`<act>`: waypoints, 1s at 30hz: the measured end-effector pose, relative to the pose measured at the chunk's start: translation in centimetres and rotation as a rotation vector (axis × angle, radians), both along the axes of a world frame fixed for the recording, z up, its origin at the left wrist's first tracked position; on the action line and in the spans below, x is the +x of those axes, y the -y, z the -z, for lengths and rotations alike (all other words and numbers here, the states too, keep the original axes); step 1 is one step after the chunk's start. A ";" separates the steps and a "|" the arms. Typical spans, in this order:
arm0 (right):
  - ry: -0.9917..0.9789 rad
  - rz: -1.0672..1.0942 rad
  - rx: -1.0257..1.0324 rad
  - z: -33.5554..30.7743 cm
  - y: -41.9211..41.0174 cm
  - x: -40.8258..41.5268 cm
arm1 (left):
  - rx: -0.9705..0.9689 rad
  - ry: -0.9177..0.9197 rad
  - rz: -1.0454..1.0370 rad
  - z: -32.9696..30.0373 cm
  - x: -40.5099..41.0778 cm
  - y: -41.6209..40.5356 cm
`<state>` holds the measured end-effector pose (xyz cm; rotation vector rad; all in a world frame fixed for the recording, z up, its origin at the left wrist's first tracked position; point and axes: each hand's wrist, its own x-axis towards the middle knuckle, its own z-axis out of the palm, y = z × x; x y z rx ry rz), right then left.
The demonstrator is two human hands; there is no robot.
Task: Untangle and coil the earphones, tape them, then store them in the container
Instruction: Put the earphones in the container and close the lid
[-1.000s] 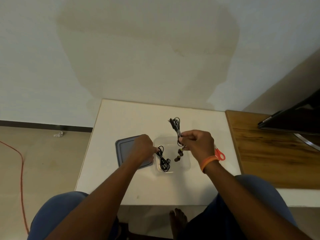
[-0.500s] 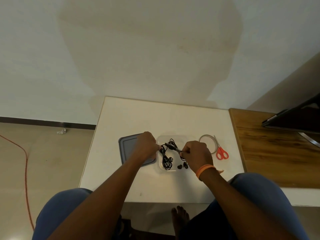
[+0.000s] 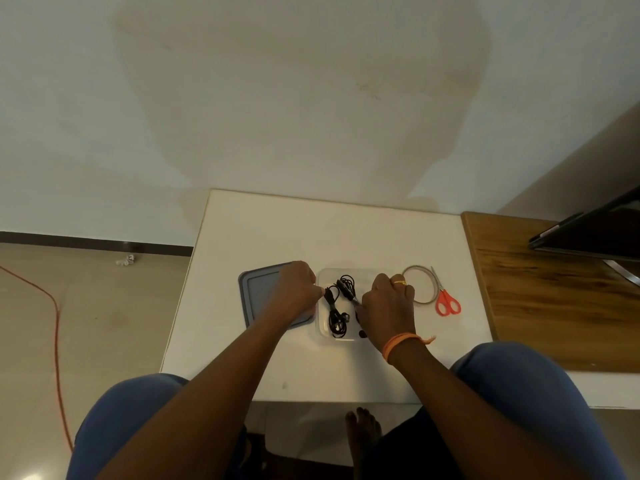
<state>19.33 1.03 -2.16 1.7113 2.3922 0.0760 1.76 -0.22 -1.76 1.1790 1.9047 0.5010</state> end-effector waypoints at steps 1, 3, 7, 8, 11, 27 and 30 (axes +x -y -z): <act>-0.014 0.001 0.016 -0.1 -0.1 -0.1 | -0.002 0.002 -0.003 0.1 0.0 0.0; -0.060 0.000 0.005 -0.3 -0.4 -0.1 | -0.009 0.006 -0.011 0.1 0.1 0.1; -0.267 0.102 -0.063 -1.1 -1.5 0.9 | -0.019 0.044 -0.018 0.2 0.0 0.2; -0.353 0.126 -0.064 -1.2 -1.7 1.1 | -0.017 0.055 -0.015 0.4 -0.1 0.2; -0.488 0.183 -0.110 -1.4 -2.2 1.5 | -0.023 0.046 -0.006 0.1 0.0 0.1; -0.691 0.286 -0.178 -1.9 -1.5 2.0 | -0.195 -0.708 0.502 0.1 -3.0 2.8; -0.698 0.264 -0.169 -2.2 -1.6 1.9 | -0.198 -0.762 0.441 -0.7 -3.7 3.1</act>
